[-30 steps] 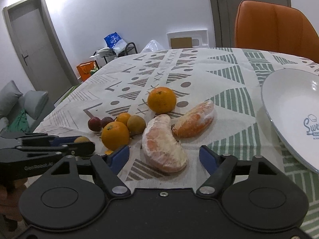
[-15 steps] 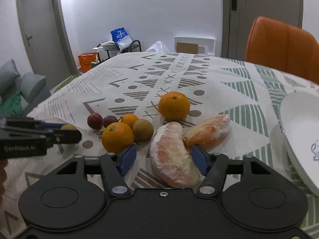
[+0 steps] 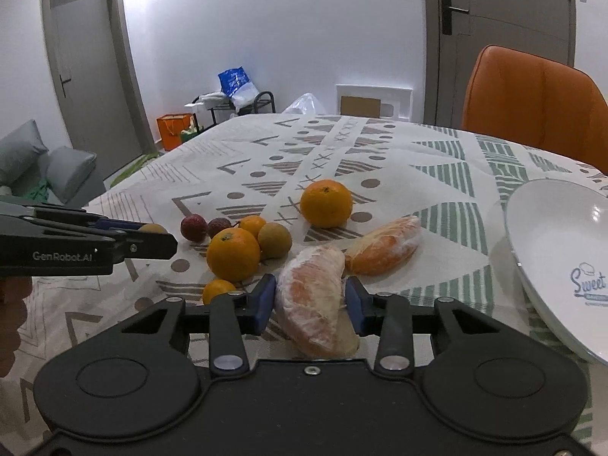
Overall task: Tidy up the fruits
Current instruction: 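Carry the pomelo segment onto the white plate and open the right tool while the left tool holds its fruit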
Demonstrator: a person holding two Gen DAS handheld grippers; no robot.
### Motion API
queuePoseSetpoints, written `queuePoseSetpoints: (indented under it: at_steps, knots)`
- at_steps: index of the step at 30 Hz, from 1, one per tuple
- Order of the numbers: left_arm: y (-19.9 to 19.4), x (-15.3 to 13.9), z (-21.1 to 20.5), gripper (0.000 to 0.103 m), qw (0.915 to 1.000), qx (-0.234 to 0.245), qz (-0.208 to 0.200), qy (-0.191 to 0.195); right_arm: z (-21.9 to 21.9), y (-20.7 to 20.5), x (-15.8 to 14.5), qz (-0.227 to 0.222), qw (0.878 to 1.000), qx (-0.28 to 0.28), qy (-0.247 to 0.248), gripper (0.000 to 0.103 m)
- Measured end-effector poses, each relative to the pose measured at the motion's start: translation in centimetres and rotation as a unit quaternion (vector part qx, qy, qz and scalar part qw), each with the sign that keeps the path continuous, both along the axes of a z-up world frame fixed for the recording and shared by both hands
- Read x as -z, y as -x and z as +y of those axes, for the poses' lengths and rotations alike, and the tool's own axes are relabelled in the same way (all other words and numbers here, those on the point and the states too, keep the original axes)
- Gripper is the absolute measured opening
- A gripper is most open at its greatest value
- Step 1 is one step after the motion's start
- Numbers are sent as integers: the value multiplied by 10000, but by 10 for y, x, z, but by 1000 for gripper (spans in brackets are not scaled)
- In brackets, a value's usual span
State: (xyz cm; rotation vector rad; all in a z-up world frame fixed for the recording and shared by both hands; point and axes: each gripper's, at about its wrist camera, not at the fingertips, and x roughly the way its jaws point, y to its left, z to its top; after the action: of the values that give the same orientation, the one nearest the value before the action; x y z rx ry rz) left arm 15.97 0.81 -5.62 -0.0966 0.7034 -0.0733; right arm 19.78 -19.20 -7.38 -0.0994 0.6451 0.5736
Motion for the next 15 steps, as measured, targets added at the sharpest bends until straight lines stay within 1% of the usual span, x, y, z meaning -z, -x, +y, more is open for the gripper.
queuePoseSetpoints:
  at_steps: [4, 11, 15]
  knots:
    - [-1, -4, -7, 24, 10000, 74, -55, -37, -11, 1, -5, -28, 9998, 75, -199, 38]
    - [-3, -11, -22, 24, 9997, 186, -127, -130, -29, 6, -13, -153, 9988, 229, -395, 37]
    - [-3, -20, -33, 24, 9991, 283, -253, -199, -43, 8, -19, -219, 9979, 317, -530, 37]
